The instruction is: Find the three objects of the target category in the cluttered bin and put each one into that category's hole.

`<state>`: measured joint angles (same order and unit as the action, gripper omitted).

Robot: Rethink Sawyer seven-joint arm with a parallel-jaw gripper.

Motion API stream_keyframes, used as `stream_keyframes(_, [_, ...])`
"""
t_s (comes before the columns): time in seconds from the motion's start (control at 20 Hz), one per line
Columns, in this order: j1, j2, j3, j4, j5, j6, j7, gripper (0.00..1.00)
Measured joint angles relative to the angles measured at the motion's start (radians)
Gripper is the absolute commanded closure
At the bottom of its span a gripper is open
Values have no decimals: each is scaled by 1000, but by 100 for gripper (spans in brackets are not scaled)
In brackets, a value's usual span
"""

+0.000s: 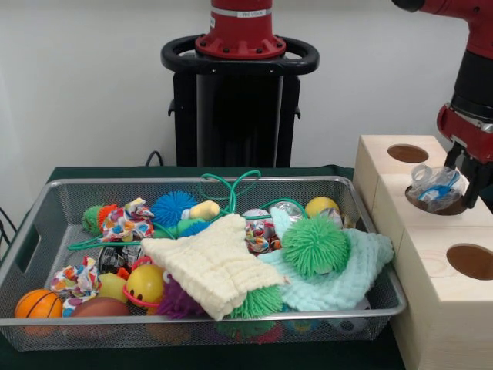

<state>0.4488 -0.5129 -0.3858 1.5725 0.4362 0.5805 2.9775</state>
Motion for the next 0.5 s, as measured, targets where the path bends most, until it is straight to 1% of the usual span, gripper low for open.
stream_keyframes(0.5, [0,-3,2,5,1,0,0,0])
